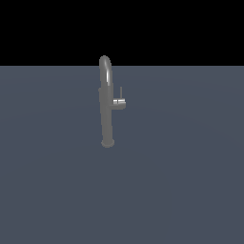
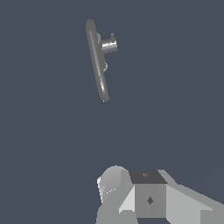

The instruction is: Turn on the faucet by rotating a designated handle.

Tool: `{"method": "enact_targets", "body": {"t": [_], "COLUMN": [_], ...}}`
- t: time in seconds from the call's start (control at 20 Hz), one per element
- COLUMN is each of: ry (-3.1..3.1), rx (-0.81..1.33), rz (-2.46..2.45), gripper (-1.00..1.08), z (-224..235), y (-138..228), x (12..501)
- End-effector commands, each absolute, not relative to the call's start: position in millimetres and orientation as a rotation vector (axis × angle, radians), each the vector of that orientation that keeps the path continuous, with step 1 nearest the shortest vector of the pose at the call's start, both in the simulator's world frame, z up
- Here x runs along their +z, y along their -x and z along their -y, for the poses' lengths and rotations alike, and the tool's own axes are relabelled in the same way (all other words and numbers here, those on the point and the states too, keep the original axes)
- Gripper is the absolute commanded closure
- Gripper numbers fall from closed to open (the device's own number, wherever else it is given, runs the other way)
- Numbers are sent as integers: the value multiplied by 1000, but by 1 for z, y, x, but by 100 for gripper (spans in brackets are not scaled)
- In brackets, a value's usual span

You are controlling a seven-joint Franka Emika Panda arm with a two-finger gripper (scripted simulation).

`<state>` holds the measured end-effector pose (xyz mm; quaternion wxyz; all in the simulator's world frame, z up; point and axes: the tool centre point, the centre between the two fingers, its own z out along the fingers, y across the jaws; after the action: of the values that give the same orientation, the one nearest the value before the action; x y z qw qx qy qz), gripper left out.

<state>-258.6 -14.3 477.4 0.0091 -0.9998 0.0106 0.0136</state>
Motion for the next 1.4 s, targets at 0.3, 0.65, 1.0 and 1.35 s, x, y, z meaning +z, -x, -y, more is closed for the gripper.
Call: {"method": "enact_targets", "body": {"t": [0.3,0.65,1.0,1.35], "ry": [3112,3067,2978,2853], "rx": [63,139,271,426], "rz": [-51,-116,-227,-359], "gripper": [108,108,108,108], "z": [13,9,4,-1], "y": [254,238,208,172], "x": [477,473,466,454]}}
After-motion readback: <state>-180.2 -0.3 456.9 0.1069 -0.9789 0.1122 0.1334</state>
